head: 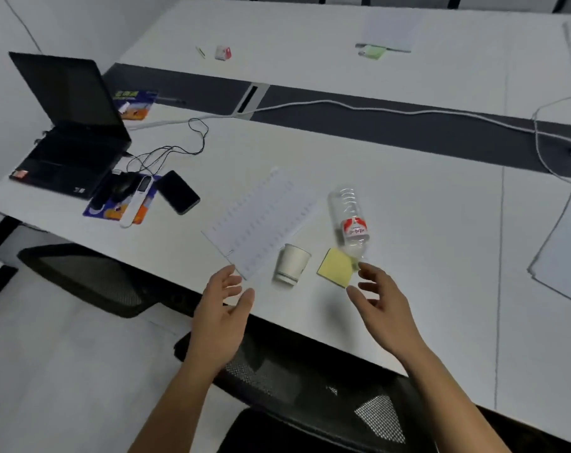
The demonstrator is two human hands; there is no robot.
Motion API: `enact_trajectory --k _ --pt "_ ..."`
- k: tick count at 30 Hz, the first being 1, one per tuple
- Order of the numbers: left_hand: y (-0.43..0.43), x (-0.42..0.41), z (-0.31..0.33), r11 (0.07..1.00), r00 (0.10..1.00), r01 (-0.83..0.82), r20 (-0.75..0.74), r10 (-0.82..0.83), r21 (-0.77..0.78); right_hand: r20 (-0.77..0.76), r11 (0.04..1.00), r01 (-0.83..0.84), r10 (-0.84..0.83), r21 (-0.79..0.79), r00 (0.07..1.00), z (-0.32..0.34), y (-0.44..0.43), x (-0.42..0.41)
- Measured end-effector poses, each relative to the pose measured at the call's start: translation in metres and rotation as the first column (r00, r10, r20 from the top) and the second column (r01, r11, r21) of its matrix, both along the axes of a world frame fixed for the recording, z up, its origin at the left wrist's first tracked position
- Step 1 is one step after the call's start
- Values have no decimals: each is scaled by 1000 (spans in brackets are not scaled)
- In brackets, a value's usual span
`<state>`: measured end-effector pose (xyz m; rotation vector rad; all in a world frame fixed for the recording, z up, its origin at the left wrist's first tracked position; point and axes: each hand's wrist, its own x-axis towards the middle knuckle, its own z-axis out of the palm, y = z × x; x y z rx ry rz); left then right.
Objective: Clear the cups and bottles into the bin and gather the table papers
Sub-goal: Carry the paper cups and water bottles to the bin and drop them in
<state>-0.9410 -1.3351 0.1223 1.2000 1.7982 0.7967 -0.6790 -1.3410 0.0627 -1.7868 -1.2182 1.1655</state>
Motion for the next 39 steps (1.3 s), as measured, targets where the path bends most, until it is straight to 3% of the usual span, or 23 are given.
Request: enact_trajectory --k 10,14,19,27,31,39 --pt "115 46 -141 928 948 204 -174 -267 -312 185 949 234 -196 -212 963 -101 76 3" --pt "117 47 -171 924 927 235 -216 -307 -302 225 929 297 -248 -222 942 -123 79 -11" --pt "111 41 -130 938 960 250 -62 -272 -241 140 902 408 -390 -141 910 -99 74 -23" --pt "83 4 -6 946 940 323 121 -320 -9 -23 827 555 -555 95 831 29 17 -45" --pt "60 -32 29 900 884 432 172 -435 56 -65 681 711 -713 175 698 73 -39 -69" --pt "38 -30 31 739 686 673 354 -636 24 -107 244 935 -954 256 279 112 -187 -123"
